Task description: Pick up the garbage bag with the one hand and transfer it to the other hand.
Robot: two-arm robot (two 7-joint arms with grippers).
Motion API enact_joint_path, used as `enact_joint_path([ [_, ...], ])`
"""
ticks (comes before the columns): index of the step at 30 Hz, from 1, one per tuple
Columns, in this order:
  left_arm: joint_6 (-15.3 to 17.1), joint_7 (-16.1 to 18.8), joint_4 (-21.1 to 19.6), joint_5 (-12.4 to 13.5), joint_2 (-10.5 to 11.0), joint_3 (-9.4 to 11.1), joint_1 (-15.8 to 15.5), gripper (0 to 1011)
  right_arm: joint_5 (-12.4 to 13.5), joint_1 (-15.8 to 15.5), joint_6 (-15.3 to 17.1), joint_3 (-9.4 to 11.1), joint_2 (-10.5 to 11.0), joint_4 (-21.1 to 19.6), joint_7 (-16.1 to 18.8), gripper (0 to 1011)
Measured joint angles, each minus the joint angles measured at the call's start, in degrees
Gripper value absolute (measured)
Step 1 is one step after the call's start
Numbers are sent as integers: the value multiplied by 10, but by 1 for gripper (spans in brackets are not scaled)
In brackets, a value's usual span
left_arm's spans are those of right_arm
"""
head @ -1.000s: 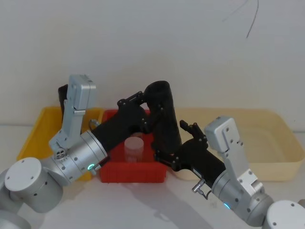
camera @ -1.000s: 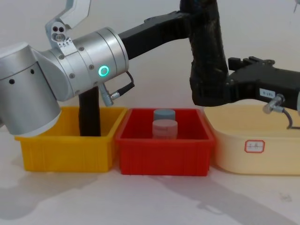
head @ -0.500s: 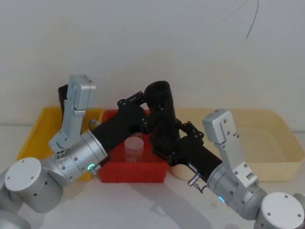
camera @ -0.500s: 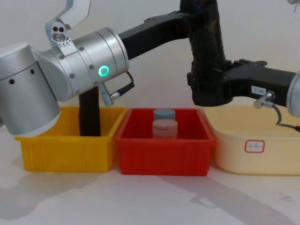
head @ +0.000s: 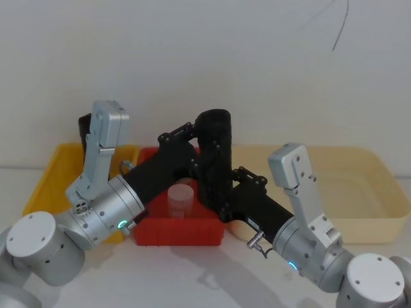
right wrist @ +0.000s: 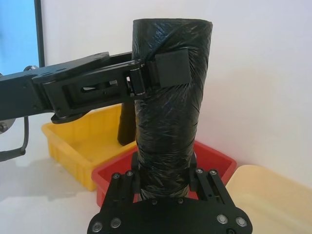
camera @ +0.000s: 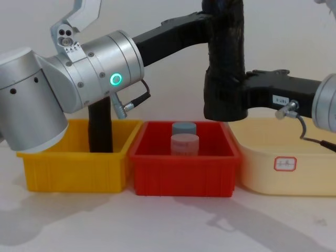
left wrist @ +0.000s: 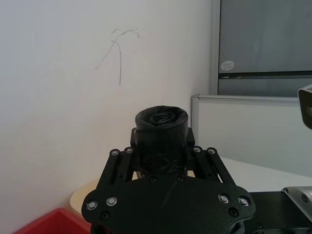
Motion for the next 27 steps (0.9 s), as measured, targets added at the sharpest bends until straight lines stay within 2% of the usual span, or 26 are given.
enact_joint_path([
  [7,0,0,0,0,0,0,0,614,4,2,0,0,0,0,0,509],
  [9,0,0,0,0,0,0,0,693,4,2,0,0,1,0,0,509],
  [11,0,0,0,0,0,0,0,721,5,2,-1,1,1,0,0,509],
  [12,0,0,0,0,0,0,0,785,5,2,-1,2,1,0,-1,509],
  [13,0,0,0,0,0,0,0,800,6,2,-1,2,1,0,-1,509],
  [14,0,0,0,0,0,0,0,853,6,2,-1,4,1,0,-2,509],
  [17,0,0,0,0,0,0,0,900,6,3,-1,7,2,1,-4,509],
  [20,0,0,0,0,0,0,0,1000,7,4,-1,14,2,3,-9,509],
  [27,0,0,0,0,0,0,0,1002,8,11,-1,35,4,15,-21,509],
])
